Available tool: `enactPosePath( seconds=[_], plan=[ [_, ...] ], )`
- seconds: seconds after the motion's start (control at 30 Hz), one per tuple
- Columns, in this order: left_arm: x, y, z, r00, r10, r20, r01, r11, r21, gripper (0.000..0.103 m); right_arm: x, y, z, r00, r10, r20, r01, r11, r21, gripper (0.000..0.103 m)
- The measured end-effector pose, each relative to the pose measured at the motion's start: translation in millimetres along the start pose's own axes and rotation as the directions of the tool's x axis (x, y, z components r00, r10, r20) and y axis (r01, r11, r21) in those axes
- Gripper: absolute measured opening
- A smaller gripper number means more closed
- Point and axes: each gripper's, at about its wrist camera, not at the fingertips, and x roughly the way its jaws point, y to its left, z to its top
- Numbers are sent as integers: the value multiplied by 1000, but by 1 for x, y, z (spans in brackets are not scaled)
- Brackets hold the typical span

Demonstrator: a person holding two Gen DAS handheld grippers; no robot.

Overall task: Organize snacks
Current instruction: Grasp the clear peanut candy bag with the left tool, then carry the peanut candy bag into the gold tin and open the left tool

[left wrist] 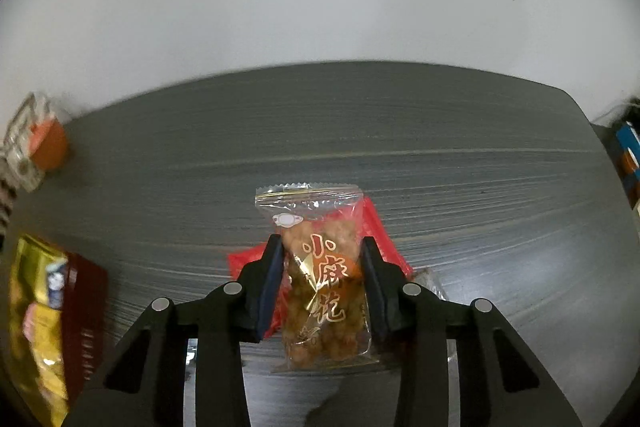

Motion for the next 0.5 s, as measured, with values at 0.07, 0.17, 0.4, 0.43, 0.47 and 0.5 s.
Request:
enactPosePath(
  seconds=[0.07, 0.17, 0.4, 0.43, 0.47, 0.5],
  plan=[
    [-11, 6, -5, 1000, 9, 17, -9, 1000, 1, 39, 1, -1, 0, 1000, -7, -4, 7, 1000, -2, 98],
    [-27, 8, -9, 999, 32, 43, -33, 999, 22, 39, 0, 0, 0, 1000, -25, -2, 25, 1000, -16, 98],
    [-68, 9, -23, 993, 69, 91, -76, 994, 80, 39, -1, 1, -2, 998, -65, 0, 65, 997, -36, 98],
    [-71, 12, -23, 993, 73, 94, -81, 993, 84, 39, 1, 3, -3, 997, -71, -3, 71, 997, -40, 98],
    [-76, 16, -25, 992, 80, 101, -89, 992, 86, 39, 2, 5, -5, 997, -74, -8, 74, 996, -45, 98],
    [-83, 25, -27, 991, 84, 107, -93, 992, 85, 39, 4, 7, -6, 997, -78, -14, 77, 996, -54, 98]
  ],
)
